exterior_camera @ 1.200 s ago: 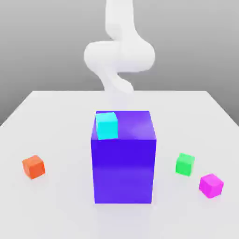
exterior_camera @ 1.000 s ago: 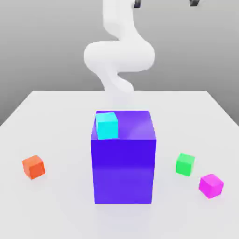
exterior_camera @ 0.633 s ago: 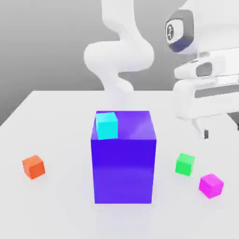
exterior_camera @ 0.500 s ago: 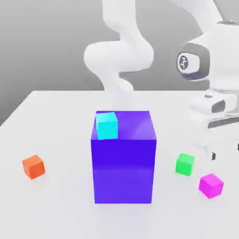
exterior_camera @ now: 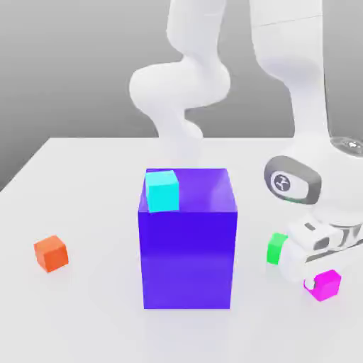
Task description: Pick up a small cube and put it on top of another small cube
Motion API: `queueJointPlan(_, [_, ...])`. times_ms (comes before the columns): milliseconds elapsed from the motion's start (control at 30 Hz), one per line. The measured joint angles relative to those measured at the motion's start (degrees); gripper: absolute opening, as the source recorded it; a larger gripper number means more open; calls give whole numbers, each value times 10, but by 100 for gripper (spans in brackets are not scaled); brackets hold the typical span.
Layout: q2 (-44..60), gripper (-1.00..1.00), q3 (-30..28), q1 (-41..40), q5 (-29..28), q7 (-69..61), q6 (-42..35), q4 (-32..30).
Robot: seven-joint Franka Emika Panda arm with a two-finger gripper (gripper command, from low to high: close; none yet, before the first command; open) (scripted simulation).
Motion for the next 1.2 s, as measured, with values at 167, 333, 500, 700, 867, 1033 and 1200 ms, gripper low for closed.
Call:
queueJointPlan(167, [-77,-100,47,-36,53,-41,-60,-18])
queueJointPlan(333, [-177,-100,93,-44,174,-67,-107,-64])
queueJointPlan(500, [-272,-100,104,-15,271,-27,-133,-127])
queueJointPlan(700, [-373,-100,124,-11,304,79,-155,-206])
queueJointPlan(867, [-342,-100,164,-73,223,166,-116,-223])
queueJointPlan(1033, [-266,-100,180,-117,122,237,-49,-221])
queueJointPlan(1200, [-217,100,183,-122,117,240,6,-221])
